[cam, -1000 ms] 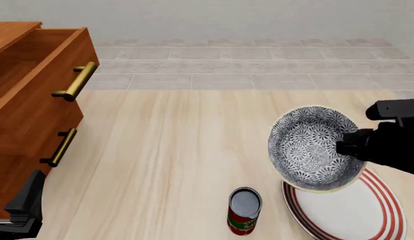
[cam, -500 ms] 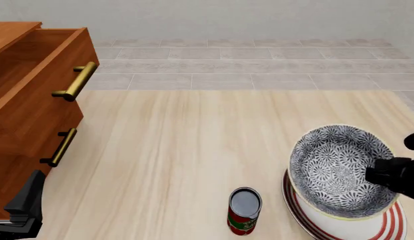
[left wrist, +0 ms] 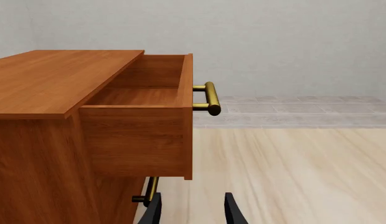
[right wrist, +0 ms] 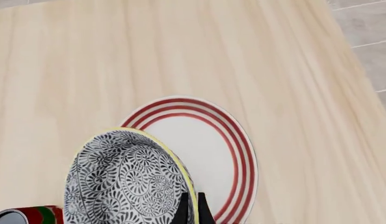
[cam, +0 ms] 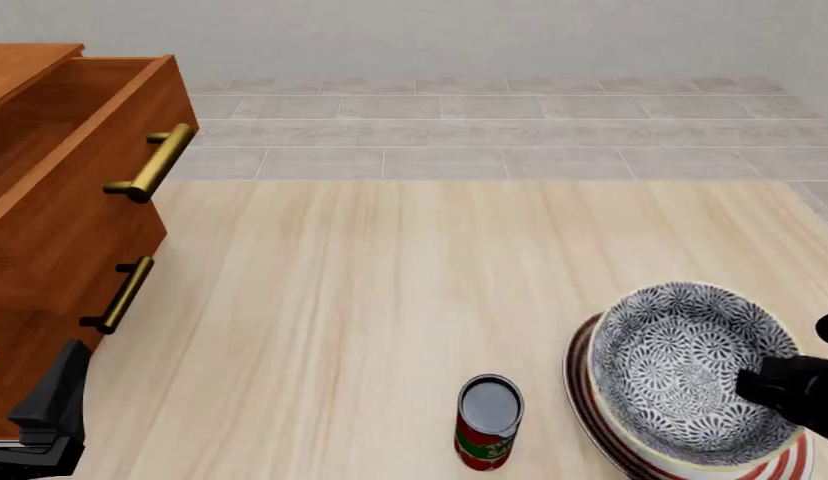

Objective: Put the bowl on the plate.

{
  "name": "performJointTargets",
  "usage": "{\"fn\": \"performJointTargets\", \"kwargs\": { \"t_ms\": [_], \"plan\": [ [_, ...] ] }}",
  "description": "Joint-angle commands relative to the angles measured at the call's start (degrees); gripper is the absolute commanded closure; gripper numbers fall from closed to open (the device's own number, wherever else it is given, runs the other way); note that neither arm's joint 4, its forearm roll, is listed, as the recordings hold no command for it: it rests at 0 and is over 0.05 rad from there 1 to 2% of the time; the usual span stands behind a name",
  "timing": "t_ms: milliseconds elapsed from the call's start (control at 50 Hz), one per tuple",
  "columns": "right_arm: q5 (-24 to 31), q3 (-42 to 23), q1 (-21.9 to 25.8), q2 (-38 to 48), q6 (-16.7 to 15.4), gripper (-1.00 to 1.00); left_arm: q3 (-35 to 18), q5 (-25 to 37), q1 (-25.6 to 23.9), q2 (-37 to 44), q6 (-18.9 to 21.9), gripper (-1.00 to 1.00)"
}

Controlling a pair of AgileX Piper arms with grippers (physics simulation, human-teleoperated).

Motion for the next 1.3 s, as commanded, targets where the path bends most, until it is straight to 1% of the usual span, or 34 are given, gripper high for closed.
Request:
{"fn": "performJointTargets", "kwargs": {
  "t_ms": [20, 340, 640, 760, 1120, 1300],
  "plan": [
    [-3.1, 2.7, -1.6, 0.6, 0.5, 1.00, 0.0, 0.0, 0.0, 0.0, 0.0, -1.00],
    [-8.0, 6.1, -3.7, 2.6, 0.2, 1.00, 0.0, 0.0, 0.0, 0.0, 0.0, -1.00],
    [-12.5, 8.7, -4.1, 5.3, 0.5, 1.00, 0.0, 0.0, 0.0, 0.0, 0.0, -1.00],
    [-14.4, 9.1, -5.0, 7.1, -0.1, 1.00, 0.0, 0.0, 0.0, 0.0, 0.0, -1.00],
    [-15.3, 8.4, -5.5, 8.5, -0.8, 1.00, 0.0, 0.0, 0.0, 0.0, 0.0, -1.00],
    [-16.0, 9.2, -5.4, 8.8, -0.8, 1.00, 0.0, 0.0, 0.0, 0.0, 0.0, -1.00]
  ]
}}
